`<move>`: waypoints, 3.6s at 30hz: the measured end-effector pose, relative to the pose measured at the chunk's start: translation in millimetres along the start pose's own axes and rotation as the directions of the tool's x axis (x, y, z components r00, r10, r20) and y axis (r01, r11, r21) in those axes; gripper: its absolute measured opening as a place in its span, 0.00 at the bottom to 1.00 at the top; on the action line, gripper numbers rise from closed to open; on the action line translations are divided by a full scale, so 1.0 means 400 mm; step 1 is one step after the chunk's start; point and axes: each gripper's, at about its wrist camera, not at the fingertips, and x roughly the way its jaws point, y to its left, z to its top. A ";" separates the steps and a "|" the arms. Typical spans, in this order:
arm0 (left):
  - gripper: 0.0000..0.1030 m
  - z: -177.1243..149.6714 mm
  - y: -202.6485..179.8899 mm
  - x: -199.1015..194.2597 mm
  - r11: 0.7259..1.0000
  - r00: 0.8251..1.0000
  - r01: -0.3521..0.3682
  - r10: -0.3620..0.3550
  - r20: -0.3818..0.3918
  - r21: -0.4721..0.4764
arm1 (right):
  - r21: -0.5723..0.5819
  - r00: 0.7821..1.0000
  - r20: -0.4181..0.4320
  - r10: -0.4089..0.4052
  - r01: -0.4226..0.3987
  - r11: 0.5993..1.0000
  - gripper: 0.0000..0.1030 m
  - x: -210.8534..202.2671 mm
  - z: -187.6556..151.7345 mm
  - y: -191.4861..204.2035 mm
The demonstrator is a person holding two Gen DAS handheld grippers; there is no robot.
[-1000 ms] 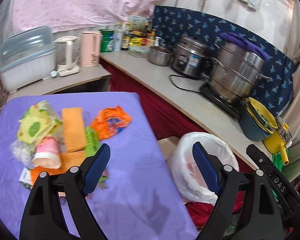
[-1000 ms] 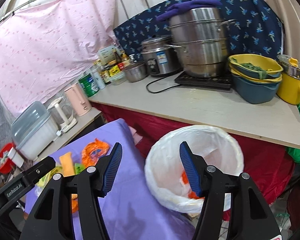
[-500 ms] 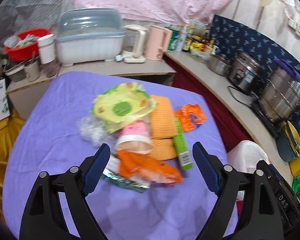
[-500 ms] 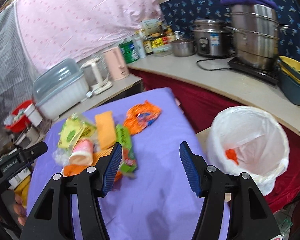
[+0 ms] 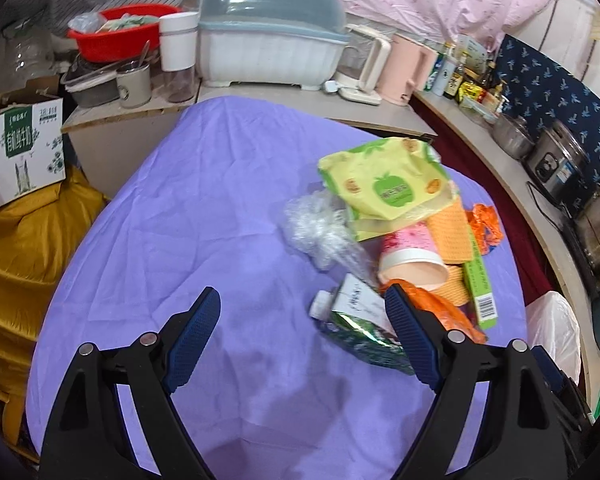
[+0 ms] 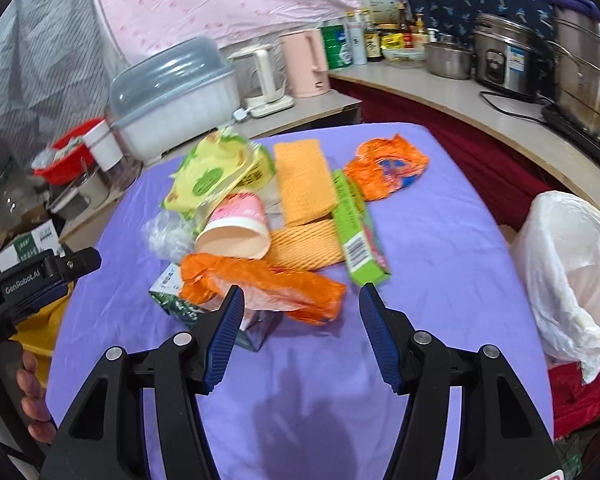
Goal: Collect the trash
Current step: 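Move both open grippers back to the trash pile on the table, then grasp the clear plastic wrap with the left gripper while the right grasps the orange bag, then carry both items over the bin and open both grippers to drop them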
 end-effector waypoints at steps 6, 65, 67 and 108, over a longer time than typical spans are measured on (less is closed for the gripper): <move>0.78 0.013 0.036 0.052 1.000 0.999 -0.011 0.010 -0.034 -0.024 | -0.057 0.999 -0.040 -0.005 0.003 0.998 0.57 0.076 -0.006 0.052; 0.21 0.082 -0.162 -0.131 0.975 0.974 0.193 -0.204 0.099 0.114 | 0.105 0.963 0.270 -0.003 -0.026 0.994 0.06 -0.240 0.130 -0.121; 0.21 0.072 -0.197 -0.158 0.967 0.968 0.213 -0.228 0.100 0.141 | 0.126 0.957 0.289 -0.021 -0.016 0.992 0.06 -0.269 0.127 -0.149; 0.21 -0.305 -0.973 -0.203 0.644 0.870 0.468 -0.456 -0.189 0.605 | 0.541 0.888 0.267 -0.376 0.185 0.821 0.06 -0.455 -0.092 -0.811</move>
